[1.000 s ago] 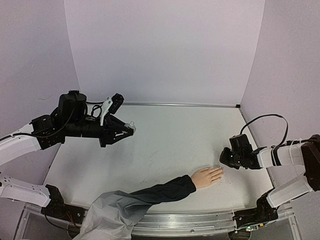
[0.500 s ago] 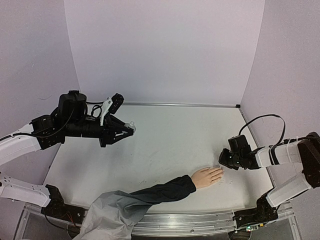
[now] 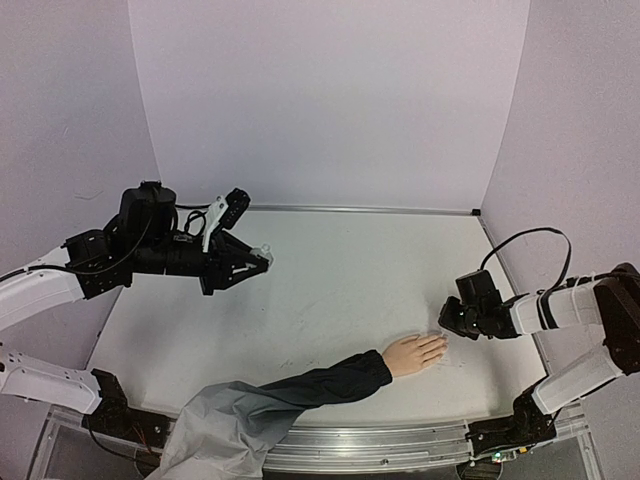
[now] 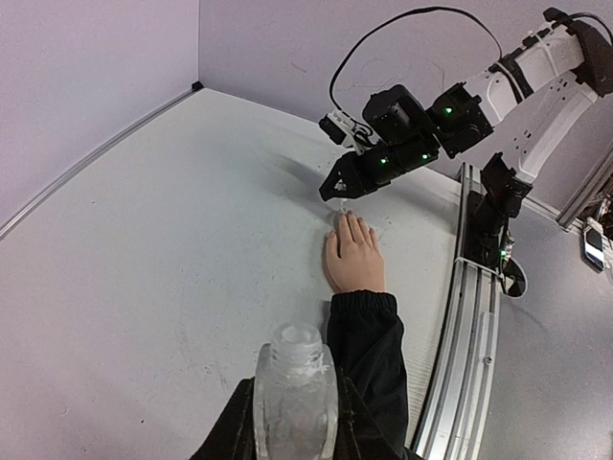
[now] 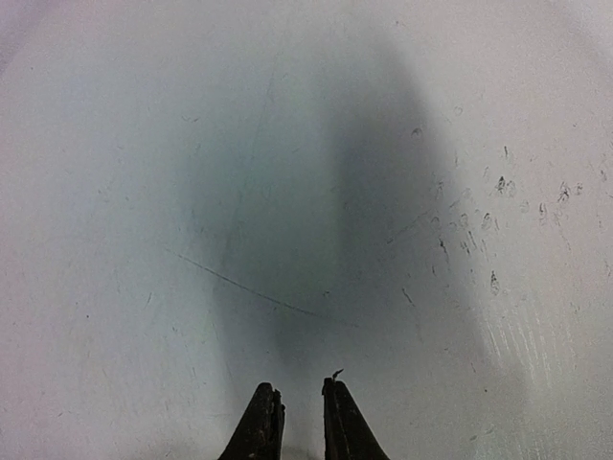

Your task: Paint the nails

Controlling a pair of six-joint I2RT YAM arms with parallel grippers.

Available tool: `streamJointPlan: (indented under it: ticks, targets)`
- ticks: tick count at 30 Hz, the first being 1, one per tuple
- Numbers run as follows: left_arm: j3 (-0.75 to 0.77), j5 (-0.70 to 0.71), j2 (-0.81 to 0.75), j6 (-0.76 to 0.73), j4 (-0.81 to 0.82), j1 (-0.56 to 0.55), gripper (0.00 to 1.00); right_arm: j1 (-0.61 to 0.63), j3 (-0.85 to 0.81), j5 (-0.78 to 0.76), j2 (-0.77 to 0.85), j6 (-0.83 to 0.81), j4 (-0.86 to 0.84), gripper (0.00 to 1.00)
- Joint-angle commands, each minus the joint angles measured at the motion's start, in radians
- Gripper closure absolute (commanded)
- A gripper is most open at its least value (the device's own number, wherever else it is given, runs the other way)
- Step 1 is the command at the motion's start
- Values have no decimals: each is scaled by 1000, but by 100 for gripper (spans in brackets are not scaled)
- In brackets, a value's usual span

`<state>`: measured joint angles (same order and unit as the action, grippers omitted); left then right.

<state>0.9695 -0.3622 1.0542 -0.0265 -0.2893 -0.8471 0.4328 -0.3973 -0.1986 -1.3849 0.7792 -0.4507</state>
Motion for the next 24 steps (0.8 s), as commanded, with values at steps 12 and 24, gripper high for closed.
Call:
streamJointPlan:
  ticks: [12,24]
  targets:
    - [60,8,9,-9,27,2,100,2,-64,-72,-16,3,30,100]
    - [48,0,-20,11,27,2,100,10,-16,34,75,-24,40,100]
